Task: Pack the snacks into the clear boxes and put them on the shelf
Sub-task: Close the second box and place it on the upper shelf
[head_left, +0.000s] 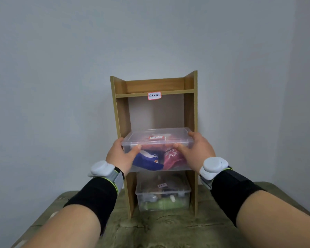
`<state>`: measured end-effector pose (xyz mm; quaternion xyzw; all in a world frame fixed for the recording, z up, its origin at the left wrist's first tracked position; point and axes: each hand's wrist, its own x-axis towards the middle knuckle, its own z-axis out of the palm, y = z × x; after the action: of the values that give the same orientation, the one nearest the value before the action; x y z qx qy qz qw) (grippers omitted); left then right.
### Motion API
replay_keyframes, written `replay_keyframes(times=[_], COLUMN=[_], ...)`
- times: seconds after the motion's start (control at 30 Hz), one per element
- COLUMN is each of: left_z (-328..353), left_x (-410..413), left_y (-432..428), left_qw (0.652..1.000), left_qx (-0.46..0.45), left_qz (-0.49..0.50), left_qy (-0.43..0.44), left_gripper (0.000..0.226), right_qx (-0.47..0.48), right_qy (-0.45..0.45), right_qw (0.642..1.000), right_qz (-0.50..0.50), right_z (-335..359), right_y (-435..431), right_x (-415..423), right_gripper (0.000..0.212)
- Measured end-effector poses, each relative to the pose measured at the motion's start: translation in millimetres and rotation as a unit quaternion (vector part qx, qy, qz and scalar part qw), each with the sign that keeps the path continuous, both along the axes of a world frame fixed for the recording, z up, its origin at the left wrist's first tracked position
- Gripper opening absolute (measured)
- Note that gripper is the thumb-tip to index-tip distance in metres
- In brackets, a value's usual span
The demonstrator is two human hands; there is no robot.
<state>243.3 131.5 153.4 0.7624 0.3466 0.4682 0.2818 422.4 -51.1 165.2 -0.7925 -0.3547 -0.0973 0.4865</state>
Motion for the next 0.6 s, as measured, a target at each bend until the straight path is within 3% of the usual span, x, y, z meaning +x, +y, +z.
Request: replay_keyframes(times=[0.13,0.2,0.23,0.3,0.37,0.6], left_z=[-7.5,-13.6,-19.2,-37.4,-58.8,-68.1], left_x=[9.5,5.3,0.7,-7.5,-10.3,1.4], left_y=[-1.0,-7.2,-12.7,-27.7,-36.9,-22.0], left_qw=[1.000,0.994,0.981,0.922,0.874,0.857], left_qx=[0.020,0.086,0.160,0.335,0.417,0.377], left_qz=[0.017,0.055,0.085,0.109,0.080,0.105], left_qy=[0.014,0.038,0.071,0.162,0.234,0.336], left_gripper=[0.066,0.075,0.079,0.083,0.084,0.086], right_qx=[-0.017,-0.029,-0.035,-0.057,-0.095,-0.195], right_qy=[-0.023,-0.108,-0.175,-0.309,-0.385,-0.369], right_qw=[1.000,0.992,0.980,0.944,0.915,0.905], right_qz=[0.004,-0.058,-0.093,-0.101,-0.072,-0.082], right_z=[-8.7,-15.2,-20.3,-35.4,-54.0,-68.9], right_y=[9.9,7.9,4.7,-3.1,-6.8,5.1], right_x=[3.7,-6.0,-13.8,-29.3,-38.1,-30.1], right_gripper=[0.085,0.089,0.090,0.090,0.088,0.087])
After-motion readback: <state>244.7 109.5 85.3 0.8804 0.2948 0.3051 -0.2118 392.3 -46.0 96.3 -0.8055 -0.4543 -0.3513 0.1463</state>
